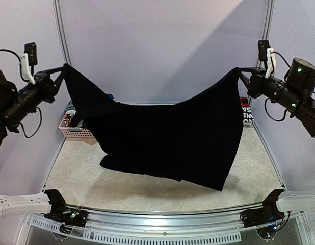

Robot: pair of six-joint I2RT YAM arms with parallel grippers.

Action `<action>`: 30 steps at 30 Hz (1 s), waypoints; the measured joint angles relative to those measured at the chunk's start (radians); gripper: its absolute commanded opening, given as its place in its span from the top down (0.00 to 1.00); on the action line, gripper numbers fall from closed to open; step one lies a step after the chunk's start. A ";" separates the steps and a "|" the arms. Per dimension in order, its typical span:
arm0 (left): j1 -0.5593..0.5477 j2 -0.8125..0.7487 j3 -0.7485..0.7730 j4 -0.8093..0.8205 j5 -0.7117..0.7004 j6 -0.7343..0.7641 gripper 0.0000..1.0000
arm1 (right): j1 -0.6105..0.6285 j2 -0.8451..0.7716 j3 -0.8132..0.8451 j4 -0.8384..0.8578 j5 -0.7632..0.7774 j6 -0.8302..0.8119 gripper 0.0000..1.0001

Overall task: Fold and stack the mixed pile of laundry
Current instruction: Flatten out the crumpled T-shirt at the center of the board.

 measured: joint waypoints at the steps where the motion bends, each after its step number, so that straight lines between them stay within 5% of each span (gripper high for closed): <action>1: 0.000 0.001 0.035 -0.002 0.011 0.006 1.00 | 0.000 -0.003 0.035 -0.010 -0.035 -0.007 1.00; 8: 0.000 0.038 0.241 -0.050 0.078 0.058 1.00 | 0.000 -0.002 0.261 -0.112 -0.203 -0.051 1.00; 23: 0.000 0.307 0.964 -0.192 0.367 0.087 1.00 | 0.000 0.031 0.697 -0.250 -0.336 -0.039 1.00; 30: 0.000 0.436 1.081 -0.216 0.313 0.112 1.00 | 0.000 0.089 0.728 -0.299 -0.111 0.001 1.00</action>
